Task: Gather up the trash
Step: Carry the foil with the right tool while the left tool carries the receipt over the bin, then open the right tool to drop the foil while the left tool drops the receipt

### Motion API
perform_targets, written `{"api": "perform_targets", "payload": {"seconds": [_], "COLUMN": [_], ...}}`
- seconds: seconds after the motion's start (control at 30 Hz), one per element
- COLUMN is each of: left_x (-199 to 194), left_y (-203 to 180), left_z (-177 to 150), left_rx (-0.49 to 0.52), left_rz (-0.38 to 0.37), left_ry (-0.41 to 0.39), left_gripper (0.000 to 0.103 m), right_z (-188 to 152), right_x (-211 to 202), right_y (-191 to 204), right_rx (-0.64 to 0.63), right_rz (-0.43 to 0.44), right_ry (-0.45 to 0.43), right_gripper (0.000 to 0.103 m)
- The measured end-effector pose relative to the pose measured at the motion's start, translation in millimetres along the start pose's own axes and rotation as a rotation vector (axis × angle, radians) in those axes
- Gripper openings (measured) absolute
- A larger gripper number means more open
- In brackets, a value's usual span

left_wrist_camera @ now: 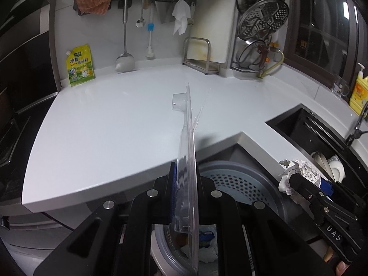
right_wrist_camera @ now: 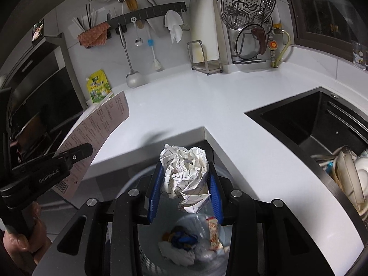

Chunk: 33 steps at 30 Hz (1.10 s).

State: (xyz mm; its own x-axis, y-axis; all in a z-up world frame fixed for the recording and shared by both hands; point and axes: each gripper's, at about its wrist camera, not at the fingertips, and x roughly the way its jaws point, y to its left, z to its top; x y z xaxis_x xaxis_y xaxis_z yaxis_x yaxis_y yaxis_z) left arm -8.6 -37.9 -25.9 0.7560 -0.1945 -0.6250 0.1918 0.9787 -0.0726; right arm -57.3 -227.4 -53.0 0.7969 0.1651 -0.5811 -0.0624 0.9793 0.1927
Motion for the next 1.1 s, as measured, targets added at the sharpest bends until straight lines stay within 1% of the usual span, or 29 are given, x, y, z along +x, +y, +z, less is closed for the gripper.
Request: {"api": "perform_targets", "payload": {"seconds": [0.2, 0.37, 0.57, 0.83, 0.9, 0.93, 0.97, 1.0, 1.03, 1.07, 1.1], "left_x": [-3, -7, -6, -3, -2, -2, -2, -2, -2, -2, -3], "left_y": [-6, -11, -11, -4, -2, -1, 1, 2, 3, 4, 6], "left_z": [-24, -37, -48, -51, -50, -50, -50, -51, -51, -51, -51], "left_rx": [0.017, 0.040, 0.049, 0.036, 0.031, 0.026, 0.022, 0.017, 0.013, 0.010, 0.002], "left_rz": [-0.047, -0.082, -0.096, -0.099, -0.097, -0.095, -0.093, -0.090, -0.085, -0.082, -0.076], "left_ry": [0.036, 0.060, 0.085, 0.108, 0.111, 0.113, 0.114, 0.114, 0.114, 0.114, 0.111], "left_gripper": [0.013, 0.013, 0.013, 0.014, 0.014, 0.015, 0.015, 0.018, 0.027, 0.033, 0.047], "right_z": [-27, -41, -45, -41, -40, -40, -40, -40, -39, -39, -39], "right_x": [-2, 0, 8, 17, 19, 19, 18, 18, 19, 19, 20], "right_y": [2, 0, 4, 10, 11, 11, 11, 11, 11, 11, 10], "right_rx": [-0.008, 0.026, 0.049, 0.045, 0.043, 0.042, 0.040, 0.041, 0.043, 0.045, 0.047], "right_rz": [-0.023, -0.022, -0.010, -0.004, -0.004, -0.007, -0.013, -0.016, -0.016, -0.016, -0.018], "right_ry": [0.050, 0.085, 0.116, 0.131, 0.134, 0.135, 0.131, 0.128, 0.129, 0.132, 0.135], "right_gripper": [0.036, 0.036, 0.036, 0.036, 0.040, 0.049, 0.055, 0.056, 0.058, 0.060, 0.060]}}
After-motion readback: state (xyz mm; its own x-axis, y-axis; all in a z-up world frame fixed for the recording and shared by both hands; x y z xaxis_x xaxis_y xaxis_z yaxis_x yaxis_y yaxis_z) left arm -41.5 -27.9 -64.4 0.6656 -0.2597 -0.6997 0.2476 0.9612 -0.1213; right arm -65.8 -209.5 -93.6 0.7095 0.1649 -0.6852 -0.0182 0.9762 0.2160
